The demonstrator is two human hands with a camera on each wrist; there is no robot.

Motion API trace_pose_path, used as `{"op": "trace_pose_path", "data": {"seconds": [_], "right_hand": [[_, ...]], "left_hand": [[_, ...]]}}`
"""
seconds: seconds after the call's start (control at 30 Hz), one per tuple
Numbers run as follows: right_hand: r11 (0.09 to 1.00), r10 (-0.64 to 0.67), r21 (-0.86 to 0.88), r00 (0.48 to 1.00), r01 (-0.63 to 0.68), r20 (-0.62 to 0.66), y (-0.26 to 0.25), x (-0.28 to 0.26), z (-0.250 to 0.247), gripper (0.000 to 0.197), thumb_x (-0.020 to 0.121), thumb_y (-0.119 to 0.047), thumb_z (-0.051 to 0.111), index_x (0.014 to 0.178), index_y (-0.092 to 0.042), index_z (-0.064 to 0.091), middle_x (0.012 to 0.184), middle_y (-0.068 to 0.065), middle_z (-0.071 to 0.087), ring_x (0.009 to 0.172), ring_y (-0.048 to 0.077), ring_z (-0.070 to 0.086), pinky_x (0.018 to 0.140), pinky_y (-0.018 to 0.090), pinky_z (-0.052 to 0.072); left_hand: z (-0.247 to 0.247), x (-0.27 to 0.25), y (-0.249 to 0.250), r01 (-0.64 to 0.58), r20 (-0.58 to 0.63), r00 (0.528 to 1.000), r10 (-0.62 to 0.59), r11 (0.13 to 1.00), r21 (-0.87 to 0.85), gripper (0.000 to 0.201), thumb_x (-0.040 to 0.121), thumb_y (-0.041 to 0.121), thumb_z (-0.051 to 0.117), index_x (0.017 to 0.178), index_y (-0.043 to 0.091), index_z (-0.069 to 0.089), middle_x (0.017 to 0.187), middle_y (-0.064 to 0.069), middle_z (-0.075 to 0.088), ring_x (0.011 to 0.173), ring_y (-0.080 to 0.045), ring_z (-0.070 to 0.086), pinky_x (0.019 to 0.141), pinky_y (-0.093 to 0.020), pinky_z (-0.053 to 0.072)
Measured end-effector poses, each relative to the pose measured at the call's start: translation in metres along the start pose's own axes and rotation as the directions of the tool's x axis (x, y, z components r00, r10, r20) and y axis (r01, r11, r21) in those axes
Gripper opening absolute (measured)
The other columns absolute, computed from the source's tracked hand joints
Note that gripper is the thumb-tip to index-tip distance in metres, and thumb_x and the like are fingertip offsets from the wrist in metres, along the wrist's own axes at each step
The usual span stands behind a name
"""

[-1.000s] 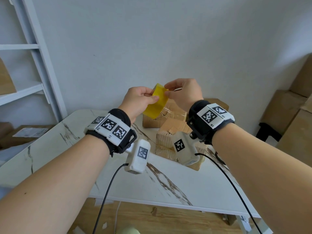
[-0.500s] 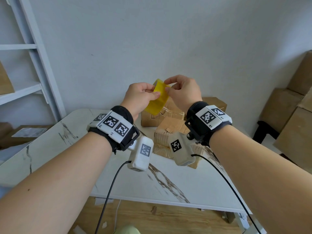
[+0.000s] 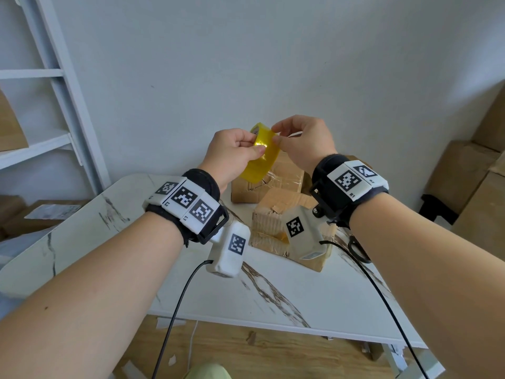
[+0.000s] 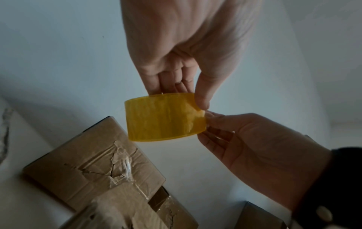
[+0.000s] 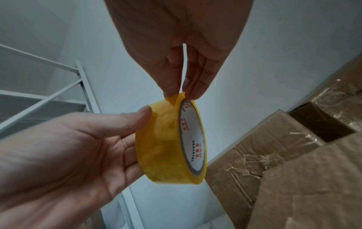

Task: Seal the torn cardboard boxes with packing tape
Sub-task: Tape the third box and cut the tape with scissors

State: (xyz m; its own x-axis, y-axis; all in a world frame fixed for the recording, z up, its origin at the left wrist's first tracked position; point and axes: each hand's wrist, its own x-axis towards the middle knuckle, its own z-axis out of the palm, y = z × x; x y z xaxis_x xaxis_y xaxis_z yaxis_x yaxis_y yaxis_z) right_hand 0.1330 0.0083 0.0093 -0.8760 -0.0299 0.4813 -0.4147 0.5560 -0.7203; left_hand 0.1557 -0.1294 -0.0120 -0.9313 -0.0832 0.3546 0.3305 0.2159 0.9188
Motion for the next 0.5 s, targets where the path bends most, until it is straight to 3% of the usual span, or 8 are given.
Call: {"op": "trace_pose_path", "data": {"seconds": [0.17, 0.3, 0.37, 0.43, 0.47, 0.5], "right_hand": [[0.999, 0.028, 0.024, 0.999, -0.028, -0.023, 0.0, 0.002, -0.001, 0.013, 0.085, -0.014, 0.064, 0.094, -0.02, 0.068, 0.074, -0.008, 0.056, 0.071, 0.008, 0.055, 0.06, 0.017, 0.045], [0.991, 0.087, 0.102, 0.996, -0.084, -0.023, 0.006, 0.0, 0.004, 0.012, 0.082, -0.013, 0.067, 0.079, -0.024, 0.064, 0.071, -0.006, 0.057, 0.075, 0.015, 0.059, 0.078, 0.034, 0.055], [0.987, 0.109, 0.117, 0.994, -0.107, -0.01, 0.009, 0.002, 0.004, 0.018, 0.082, -0.014, 0.069, 0.075, -0.028, 0.06, 0.072, -0.005, 0.058, 0.075, 0.016, 0.059, 0.08, 0.038, 0.056], [0.988, 0.125, 0.092, 0.992, -0.123, -0.007, 0.009, 0.002, 0.004, 0.012, 0.083, -0.018, 0.068, 0.079, -0.028, 0.062, 0.073, -0.004, 0.058, 0.074, 0.016, 0.058, 0.071, 0.033, 0.054], [0.989, 0.13, 0.074, 0.992, -0.128, -0.011, 0.007, 0.001, 0.003, 0.005, 0.084, -0.02, 0.068, 0.085, -0.024, 0.066, 0.076, -0.003, 0.059, 0.074, 0.015, 0.057, 0.065, 0.028, 0.05], [0.991, 0.129, 0.036, 0.991, -0.129, -0.015, 0.007, 0.001, 0.002, 0.009, 0.085, -0.022, 0.067, 0.094, -0.021, 0.069, 0.081, -0.002, 0.061, 0.076, 0.013, 0.057, 0.064, 0.024, 0.046]], "left_hand": [[0.004, -0.001, 0.002, -0.013, -0.028, 1.0, 0.013, 1.0, 0.021, 0.016, 0.085, 0.01, 0.067, 0.101, 0.01, 0.066, 0.086, 0.001, 0.065, 0.078, -0.009, 0.061, 0.066, -0.019, 0.047], [0.005, -0.004, -0.001, 0.001, -0.02, 1.0, -0.001, 0.999, 0.039, 0.014, 0.085, 0.009, 0.067, 0.099, 0.011, 0.066, 0.085, 0.0, 0.066, 0.079, -0.013, 0.063, 0.073, -0.025, 0.052], [0.005, -0.005, -0.002, 0.001, -0.005, 1.0, 0.0, 0.998, 0.056, 0.014, 0.085, 0.009, 0.067, 0.099, 0.01, 0.067, 0.085, 0.0, 0.067, 0.08, -0.014, 0.063, 0.074, -0.026, 0.052], [0.004, -0.004, -0.001, -0.007, -0.006, 1.0, 0.008, 0.995, 0.103, 0.015, 0.085, 0.011, 0.067, 0.1, 0.012, 0.066, 0.084, 0.003, 0.066, 0.08, -0.012, 0.063, 0.075, -0.026, 0.052], [0.004, -0.003, -0.001, -0.008, -0.013, 1.0, 0.01, 0.992, 0.129, 0.015, 0.085, 0.013, 0.068, 0.099, 0.014, 0.065, 0.084, 0.004, 0.065, 0.081, -0.012, 0.063, 0.077, -0.028, 0.053], [0.004, -0.002, -0.002, -0.006, -0.024, 1.0, 0.01, 0.989, 0.147, 0.014, 0.085, 0.015, 0.068, 0.098, 0.016, 0.065, 0.084, 0.004, 0.064, 0.085, -0.014, 0.063, 0.08, -0.031, 0.054]]}}
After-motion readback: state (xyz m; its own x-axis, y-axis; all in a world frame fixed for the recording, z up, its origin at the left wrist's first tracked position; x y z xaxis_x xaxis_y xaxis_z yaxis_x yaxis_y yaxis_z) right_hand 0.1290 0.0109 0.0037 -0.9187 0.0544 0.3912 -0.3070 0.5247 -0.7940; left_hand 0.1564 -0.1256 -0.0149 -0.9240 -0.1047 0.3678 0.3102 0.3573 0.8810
